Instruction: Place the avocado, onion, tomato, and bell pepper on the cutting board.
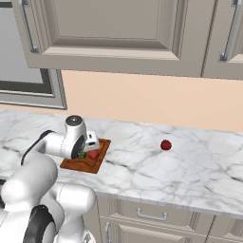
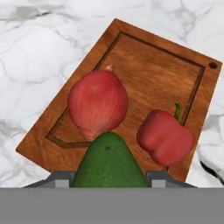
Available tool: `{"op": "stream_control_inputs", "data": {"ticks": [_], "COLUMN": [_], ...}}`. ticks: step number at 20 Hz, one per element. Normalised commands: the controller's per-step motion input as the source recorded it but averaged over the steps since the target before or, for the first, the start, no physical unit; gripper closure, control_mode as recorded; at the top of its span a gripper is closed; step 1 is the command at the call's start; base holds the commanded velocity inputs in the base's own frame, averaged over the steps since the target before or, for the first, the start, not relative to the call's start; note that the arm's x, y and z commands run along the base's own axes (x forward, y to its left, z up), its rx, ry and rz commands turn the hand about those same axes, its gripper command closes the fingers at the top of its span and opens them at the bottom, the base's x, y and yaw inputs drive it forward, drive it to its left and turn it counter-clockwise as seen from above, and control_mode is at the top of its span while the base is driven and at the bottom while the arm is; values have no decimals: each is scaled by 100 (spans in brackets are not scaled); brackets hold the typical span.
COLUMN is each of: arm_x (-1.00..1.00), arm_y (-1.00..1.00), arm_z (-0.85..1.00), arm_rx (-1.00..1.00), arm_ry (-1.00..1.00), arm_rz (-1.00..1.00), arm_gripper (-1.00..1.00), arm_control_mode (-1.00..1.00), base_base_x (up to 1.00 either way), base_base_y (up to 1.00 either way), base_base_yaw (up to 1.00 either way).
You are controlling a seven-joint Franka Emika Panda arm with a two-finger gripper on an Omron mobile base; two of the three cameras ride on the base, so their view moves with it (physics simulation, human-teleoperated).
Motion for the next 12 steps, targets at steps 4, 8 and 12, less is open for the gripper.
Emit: {"op": "stream_control_inputs", "data": {"ticks": [4, 8, 12], "arm_x": [17, 21, 20], "arm_y": [0, 0, 2], "arm_z": [-46, -44, -41], "arm_rx": [0, 0, 0], "arm_ry": [5, 5, 5], "arm_rz": [1, 1, 0], "arm_gripper": [100, 100, 100], "arm_control_mode": [-100, -100, -100], "base_base_x": [0, 0, 0], "base_base_y": [0, 0, 0], "base_base_yaw": [0, 0, 0]}}
